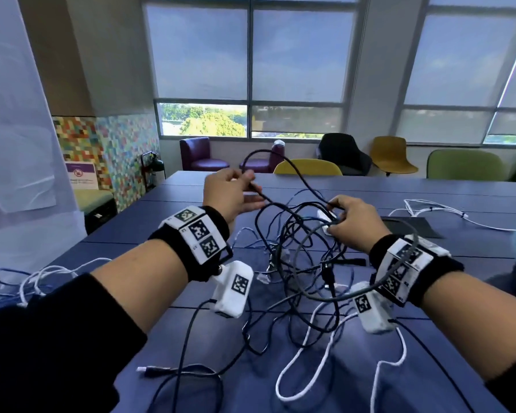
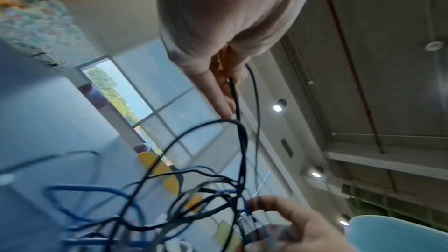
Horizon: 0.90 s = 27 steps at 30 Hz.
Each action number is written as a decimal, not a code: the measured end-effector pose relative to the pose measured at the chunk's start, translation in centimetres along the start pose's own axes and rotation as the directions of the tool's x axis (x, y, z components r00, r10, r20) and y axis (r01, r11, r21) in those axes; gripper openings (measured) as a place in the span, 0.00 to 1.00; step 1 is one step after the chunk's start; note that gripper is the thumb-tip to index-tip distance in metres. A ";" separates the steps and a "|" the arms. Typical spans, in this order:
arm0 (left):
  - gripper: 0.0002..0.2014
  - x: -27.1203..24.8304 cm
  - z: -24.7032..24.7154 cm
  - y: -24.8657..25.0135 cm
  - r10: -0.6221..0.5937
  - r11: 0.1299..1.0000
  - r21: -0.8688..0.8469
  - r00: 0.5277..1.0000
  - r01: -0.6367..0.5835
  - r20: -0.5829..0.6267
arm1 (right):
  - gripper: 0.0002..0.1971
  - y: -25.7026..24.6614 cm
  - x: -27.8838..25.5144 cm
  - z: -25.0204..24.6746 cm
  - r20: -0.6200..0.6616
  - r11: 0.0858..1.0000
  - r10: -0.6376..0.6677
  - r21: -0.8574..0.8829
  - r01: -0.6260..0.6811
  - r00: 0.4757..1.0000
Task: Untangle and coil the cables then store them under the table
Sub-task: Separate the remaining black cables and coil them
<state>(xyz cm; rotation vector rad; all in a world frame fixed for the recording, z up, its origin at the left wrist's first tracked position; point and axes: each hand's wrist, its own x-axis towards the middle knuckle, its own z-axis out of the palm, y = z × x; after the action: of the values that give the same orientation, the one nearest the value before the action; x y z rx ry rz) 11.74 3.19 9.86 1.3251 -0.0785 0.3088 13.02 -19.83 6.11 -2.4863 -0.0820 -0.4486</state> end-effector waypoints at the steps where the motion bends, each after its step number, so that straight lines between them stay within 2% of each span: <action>1: 0.06 0.0 0.4 0.6 0.040 0.999 -0.001 0.999 -0.040 -0.016 | 0.19 0.1 0.0 0.3 0.000 1.000 -0.003 -0.015 0.003 1.000; 4: 0.07 0.6 0.8 2.2 0.165 0.986 0.034 0.984 -0.163 -0.071 | 0.21 0.3 0.3 0.7 -0.015 0.999 0.016 -0.028 -0.017 1.000; 9: 0.08 1.7 -0.2 4.2 0.370 0.926 0.154 0.909 -0.344 -0.194 | 0.27 1.3 0.5 -0.1 -0.032 0.993 0.060 -0.099 -0.063 0.998; 11: 0.10 2.0 -0.7 4.6 0.392 0.915 0.181 0.901 -0.360 -0.188 | 0.32 2.0 0.5 -0.6 0.021 0.991 0.069 -0.116 -0.067 0.997; 15: 0.11 1.7 -0.9 4.3 0.345 0.917 0.240 0.935 -0.317 -0.082 | 0.48 1.5 -0.2 -1.6 0.219 0.995 0.025 -0.096 -0.004 0.975; 17: 0.12 1.7 -0.6 4.0 0.329 0.908 0.293 0.943 -0.301 -0.051 | 0.50 0.3 -0.8 -1.8 0.295 0.998 -0.023 -0.049 0.039 0.955; 19: 0.12 1.6 -0.1 4.1 0.267 0.921 0.306 0.963 -0.239 -0.049 | 0.47 -0.5 -1.1 -1.8 0.403 0.992 -0.075 -0.062 0.109 0.912; 21: 0.12 1.3 0.3 4.7 0.215 0.938 0.285 0.976 -0.197 -0.033 | 0.41 -1.0 -1.2 -1.5 0.531 0.964 -0.085 -0.169 0.203 0.843; 22: 0.12 1.1 0.5 5.2 0.209 0.940 0.275 0.978 -0.202 0.002 | 0.37 -1.4 -1.3 -1.6 0.556 0.949 -0.075 -0.215 0.231 0.827; 23: 0.10 0.7 0.8 5.6 0.211 0.938 0.269 0.976 -0.217 0.051 | 0.33 -2.0 -1.5 -1.8 0.549 0.939 -0.065 -0.249 0.237 0.833; 26: 0.08 -0.3 1.5 6.0 0.236 0.892 0.345 0.952 -0.292 0.194 | 0.22 -4.3 -2.0 -2.9 0.424 0.898 -0.089 -0.357 0.257 0.901; 27: 0.08 -0.4 1.6 5.7 0.238 0.869 0.382 0.943 -0.315 0.234 | 0.21 -5.1 -2.2 -3.3 0.435 0.869 -0.093 -0.404 0.287 0.895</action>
<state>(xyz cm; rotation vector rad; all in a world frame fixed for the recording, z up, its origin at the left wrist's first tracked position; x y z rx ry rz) 10.00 2.74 15.52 1.7703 -0.3776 0.4683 9.15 -17.45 10.67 -3.0263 -0.4461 -0.0153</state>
